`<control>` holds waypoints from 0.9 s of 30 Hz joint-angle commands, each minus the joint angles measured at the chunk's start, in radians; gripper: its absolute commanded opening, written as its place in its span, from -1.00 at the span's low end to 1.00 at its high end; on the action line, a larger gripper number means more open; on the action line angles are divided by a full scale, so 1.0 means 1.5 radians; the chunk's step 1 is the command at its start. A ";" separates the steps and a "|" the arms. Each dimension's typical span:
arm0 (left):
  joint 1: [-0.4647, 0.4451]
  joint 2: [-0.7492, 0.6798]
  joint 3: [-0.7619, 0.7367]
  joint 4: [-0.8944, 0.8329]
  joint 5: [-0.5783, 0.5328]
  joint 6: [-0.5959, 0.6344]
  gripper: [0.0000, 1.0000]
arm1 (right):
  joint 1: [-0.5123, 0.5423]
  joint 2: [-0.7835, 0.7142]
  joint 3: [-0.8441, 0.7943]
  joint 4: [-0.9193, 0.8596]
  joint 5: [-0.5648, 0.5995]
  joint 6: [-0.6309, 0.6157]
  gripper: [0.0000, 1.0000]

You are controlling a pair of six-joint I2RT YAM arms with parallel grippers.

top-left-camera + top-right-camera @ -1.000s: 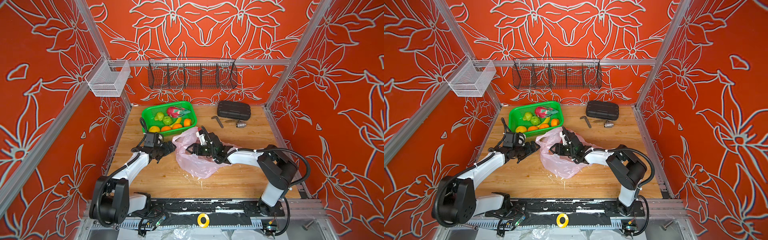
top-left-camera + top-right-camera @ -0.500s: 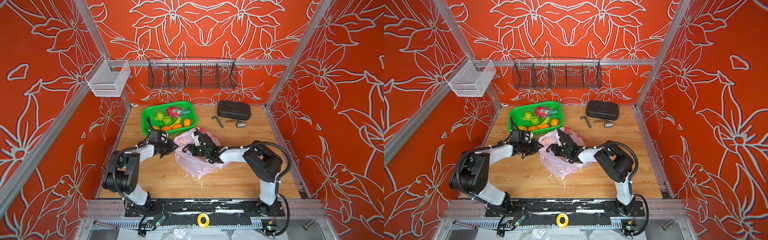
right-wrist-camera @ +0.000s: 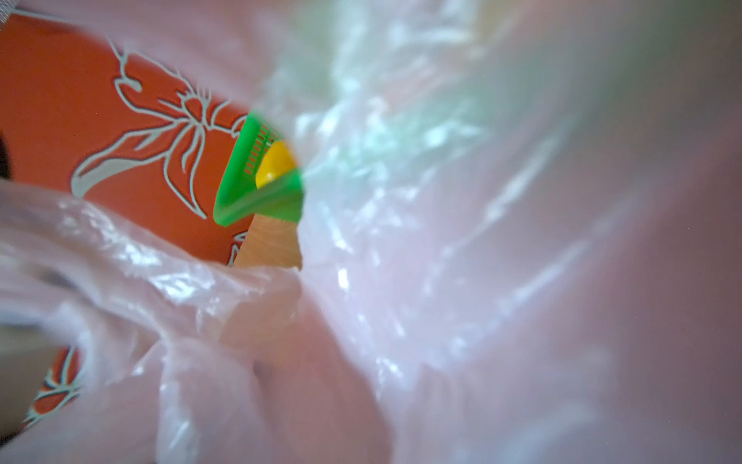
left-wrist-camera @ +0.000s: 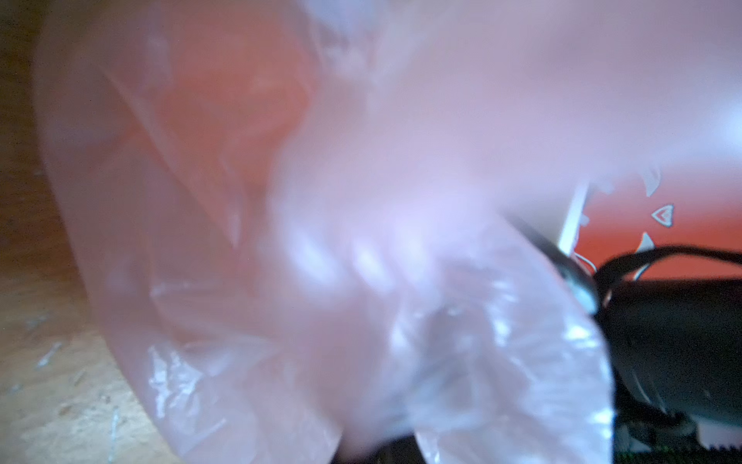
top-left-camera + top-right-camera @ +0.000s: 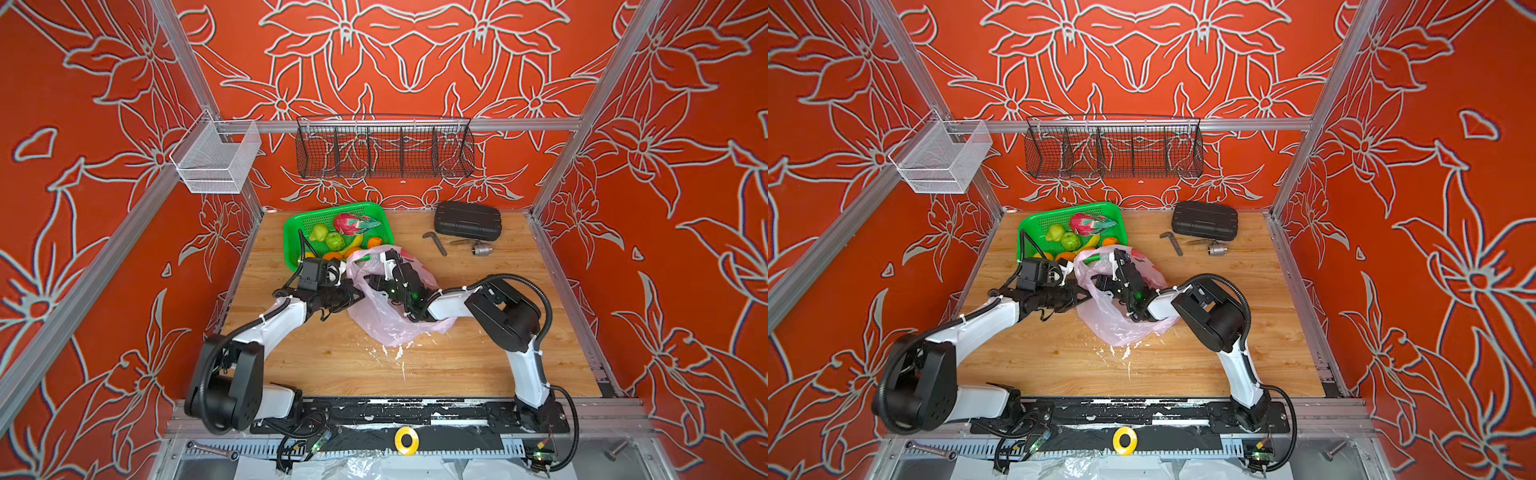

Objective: Untie the knot of the plastic bag and take out the fruit
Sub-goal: 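Hold the bag edge with the left gripper while the right reaches inside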

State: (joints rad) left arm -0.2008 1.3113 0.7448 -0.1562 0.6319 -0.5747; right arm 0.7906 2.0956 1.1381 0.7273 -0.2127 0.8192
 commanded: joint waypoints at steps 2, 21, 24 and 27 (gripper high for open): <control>-0.032 -0.100 0.050 -0.061 -0.094 0.025 -0.95 | 0.012 0.025 0.006 -0.037 0.029 -0.008 0.00; -0.016 -0.033 0.058 -0.090 -0.215 0.092 0.51 | -0.034 -0.167 -0.314 0.117 -0.095 -0.026 -0.49; -0.033 0.042 0.091 -0.060 -0.101 0.107 0.71 | -0.036 -0.212 -0.341 0.084 -0.120 -0.050 -0.21; -0.041 0.127 0.171 -0.127 -0.109 0.121 0.83 | -0.036 -0.263 -0.363 0.060 -0.126 -0.071 -0.12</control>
State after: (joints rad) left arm -0.2508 1.4235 0.9089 -0.3187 0.3775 -0.4297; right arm 0.7353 1.7748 0.6140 0.8066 -0.3477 0.7551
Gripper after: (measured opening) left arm 0.907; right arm 0.435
